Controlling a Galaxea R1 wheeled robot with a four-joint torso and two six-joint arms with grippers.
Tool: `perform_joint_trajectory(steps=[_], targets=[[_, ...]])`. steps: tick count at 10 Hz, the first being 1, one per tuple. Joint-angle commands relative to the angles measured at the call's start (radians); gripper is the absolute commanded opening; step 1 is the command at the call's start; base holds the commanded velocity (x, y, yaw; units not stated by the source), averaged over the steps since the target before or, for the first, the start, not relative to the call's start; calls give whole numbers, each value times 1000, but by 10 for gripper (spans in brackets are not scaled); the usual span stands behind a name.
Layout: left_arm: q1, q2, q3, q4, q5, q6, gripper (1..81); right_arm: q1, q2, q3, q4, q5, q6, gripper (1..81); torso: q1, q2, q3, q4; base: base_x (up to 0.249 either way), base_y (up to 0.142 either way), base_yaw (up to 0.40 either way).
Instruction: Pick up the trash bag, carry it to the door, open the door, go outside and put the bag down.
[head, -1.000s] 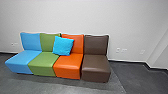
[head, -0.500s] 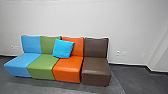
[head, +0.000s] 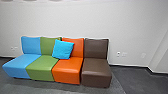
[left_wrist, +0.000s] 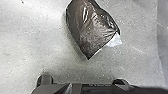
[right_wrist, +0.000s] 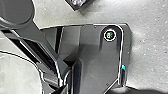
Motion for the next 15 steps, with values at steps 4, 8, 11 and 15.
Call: perform_joint_trajectory(steps=[4, 8, 11, 15], targets=[[-122, -9, -27, -86, 90, -6, 811, 61, -116, 87, 4, -59, 5, 811, 127, -200, -184, 0, 0, 0, 0], [-184, 5, -46, -162, 137, -9, 811, 124, -214, 175, 4, -60, 25, 811, 219, -343, -203, 0, 0, 0, 0], [-205, 49, -130, -186, 172, -9, 811, 214, -289, 241, 3, -77, 71, 811, 284, -448, -218, 0, 0, 0, 0], [-228, 82, -175, -215, 202, -9, 811, 366, -341, 333, 43, -210, 79, 811, 373, -591, -218, 0, 0, 0, 0]])
